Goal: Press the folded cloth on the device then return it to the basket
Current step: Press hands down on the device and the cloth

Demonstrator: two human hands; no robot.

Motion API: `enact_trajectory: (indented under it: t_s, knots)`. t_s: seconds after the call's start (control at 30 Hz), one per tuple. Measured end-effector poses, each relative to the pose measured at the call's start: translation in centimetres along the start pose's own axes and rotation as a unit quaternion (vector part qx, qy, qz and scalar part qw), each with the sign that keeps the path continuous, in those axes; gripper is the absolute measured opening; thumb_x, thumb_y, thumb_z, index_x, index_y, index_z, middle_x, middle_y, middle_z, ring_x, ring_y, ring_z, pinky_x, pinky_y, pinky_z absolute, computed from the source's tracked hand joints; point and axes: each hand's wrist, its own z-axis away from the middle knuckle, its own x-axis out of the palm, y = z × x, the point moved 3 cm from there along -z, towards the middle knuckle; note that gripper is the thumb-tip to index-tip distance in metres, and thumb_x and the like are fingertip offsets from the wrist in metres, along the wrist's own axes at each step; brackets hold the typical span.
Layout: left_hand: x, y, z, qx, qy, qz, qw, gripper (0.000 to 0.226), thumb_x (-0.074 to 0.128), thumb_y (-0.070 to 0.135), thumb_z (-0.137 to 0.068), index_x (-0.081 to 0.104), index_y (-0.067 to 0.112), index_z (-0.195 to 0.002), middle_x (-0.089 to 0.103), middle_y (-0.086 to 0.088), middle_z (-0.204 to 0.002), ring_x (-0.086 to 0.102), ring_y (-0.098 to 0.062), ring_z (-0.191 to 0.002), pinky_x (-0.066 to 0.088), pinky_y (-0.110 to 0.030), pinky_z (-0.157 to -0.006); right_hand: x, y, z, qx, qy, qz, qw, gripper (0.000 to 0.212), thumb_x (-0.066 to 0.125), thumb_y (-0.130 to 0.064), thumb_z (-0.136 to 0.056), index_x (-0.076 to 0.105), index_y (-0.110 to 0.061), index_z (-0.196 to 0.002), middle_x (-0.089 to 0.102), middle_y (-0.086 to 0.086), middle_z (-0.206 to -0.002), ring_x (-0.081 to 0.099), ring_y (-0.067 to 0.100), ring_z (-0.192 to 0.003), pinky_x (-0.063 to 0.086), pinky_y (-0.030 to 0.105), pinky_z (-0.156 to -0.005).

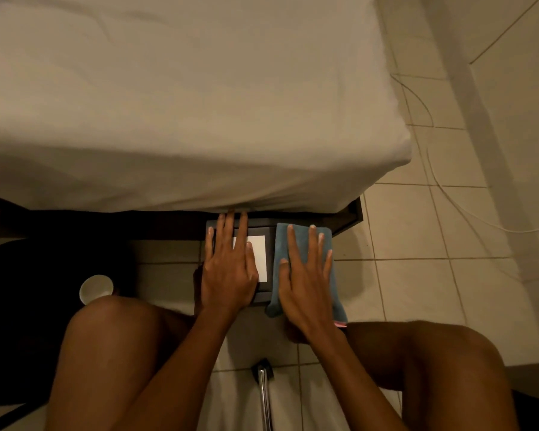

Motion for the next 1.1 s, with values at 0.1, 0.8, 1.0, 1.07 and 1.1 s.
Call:
enact_trajectory:
  t_s: [0.1, 0.8, 1.0, 1.07, 1.1]
  knots:
    - [-0.1, 0.1, 0.0, 0.002, 0.001, 0.007, 1.0, 0.056, 0.023, 0.031, -0.103, 0.018, 0.018, -0.157, 0.02, -0.008, -0.164, 0.009, -0.018, -0.154, -0.004, -0.032, -0.125, -0.3, 0.0, 0.5, -0.015, 0.009, 0.006, 1.0, 0.06, 0.012, -0.049, -0.101, -0.005, -0.034, -0.157, -0.005, 0.008, -0.167, -0.009, 0.024, -0.154, -0.003, 0.05, -0.123]
    - [0.0, 0.3, 0.5, -0.022, 0.008, 0.003, 1.0, 0.062, 0.03, 0.043, -0.099, 0.028, 0.016, -0.154, 0.027, -0.015, -0.161, 0.021, -0.026, -0.151, 0.009, -0.04, -0.124, -1.2, 0.2, 2.0, -0.069, -0.1, 0.031, 0.992, 0.075, 0.014, -0.053, -0.089, -0.02, -0.034, -0.154, -0.029, 0.003, -0.162, -0.027, 0.016, -0.149, -0.014, 0.044, -0.122]
    - [-0.2, 0.5, 0.2, -0.009, 0.009, -0.035, 0.999, 0.058, 0.025, 0.037, -0.101, 0.033, 0.012, -0.153, 0.03, -0.018, -0.16, 0.024, -0.028, -0.151, 0.015, -0.048, -0.123, -1.4, 0.6, 2.3, -0.092, -0.104, 0.021, 0.99, 0.074, 0.021, -0.055, -0.095, -0.023, -0.039, -0.152, -0.033, -0.003, -0.16, -0.032, 0.013, -0.147, -0.019, 0.038, -0.119]
    - [-0.3, 0.5, 0.2, -0.011, 0.019, -0.03, 0.999, 0.057, 0.024, 0.035, -0.101, 0.035, 0.011, -0.152, 0.031, -0.017, -0.159, 0.025, -0.028, -0.15, 0.016, -0.049, -0.123, -1.6, 0.8, 2.4, -0.092, -0.102, 0.02, 0.99, 0.071, 0.018, -0.057, -0.096, -0.023, -0.04, -0.152, -0.034, -0.006, -0.16, -0.033, 0.01, -0.146, -0.02, 0.036, -0.118]
    - [-0.3, 0.4, 0.1, -0.012, 0.019, -0.025, 0.999, 0.057, 0.024, 0.035, -0.101, 0.035, 0.011, -0.152, 0.031, -0.017, -0.159, 0.024, -0.028, -0.151, 0.016, -0.048, -0.123, -1.7, 1.0, 2.4, -0.096, -0.097, 0.023, 0.99, 0.07, 0.017, -0.057, -0.097, -0.023, -0.04, -0.152, -0.033, -0.007, -0.16, -0.032, 0.009, -0.146, -0.019, 0.036, -0.119]
